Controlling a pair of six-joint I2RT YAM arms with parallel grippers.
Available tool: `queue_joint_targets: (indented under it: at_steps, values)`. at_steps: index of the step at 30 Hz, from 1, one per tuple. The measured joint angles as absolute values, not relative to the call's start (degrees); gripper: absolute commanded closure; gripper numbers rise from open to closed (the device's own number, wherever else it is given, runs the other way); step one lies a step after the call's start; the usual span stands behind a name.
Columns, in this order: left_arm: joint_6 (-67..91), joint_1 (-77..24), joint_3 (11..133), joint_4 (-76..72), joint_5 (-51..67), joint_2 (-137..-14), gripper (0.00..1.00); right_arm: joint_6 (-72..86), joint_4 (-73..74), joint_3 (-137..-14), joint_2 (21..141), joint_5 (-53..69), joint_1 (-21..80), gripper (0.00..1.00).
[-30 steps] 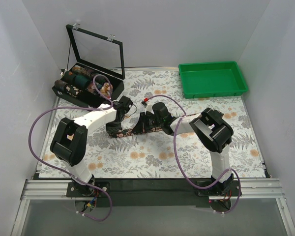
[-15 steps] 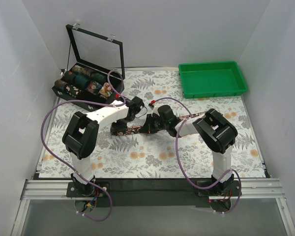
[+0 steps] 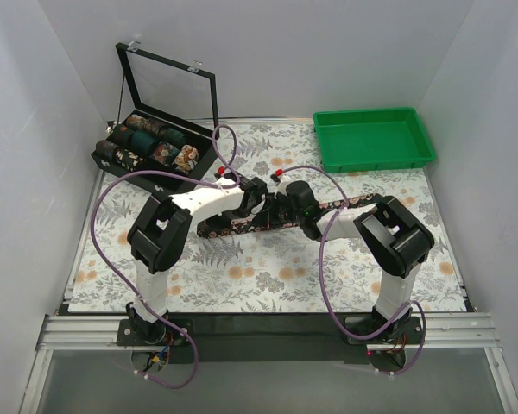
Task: Roll the ties
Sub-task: Roll the tie
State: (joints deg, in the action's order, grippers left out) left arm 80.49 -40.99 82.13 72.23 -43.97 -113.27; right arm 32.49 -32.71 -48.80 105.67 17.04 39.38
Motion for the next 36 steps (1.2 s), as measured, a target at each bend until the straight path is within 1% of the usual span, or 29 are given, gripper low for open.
queue_joint_targets:
  at_steps: [22,29,36]
  values:
    - [82.08,-39.2,80.03,74.54,-49.04,-113.36,1.0,32.71,-32.69,-47.29,107.53,17.78,38.63,0.93]
    - [82.74,-40.18,80.07,74.85,-50.22,-117.14,1.0,32.64,-32.67,-44.25,102.96,13.78,38.63,0.93]
    - [83.02,-41.67,81.52,76.14,-51.55,-119.85,0.94,32.62,-33.21,-41.3,96.99,9.04,38.57,0.91]
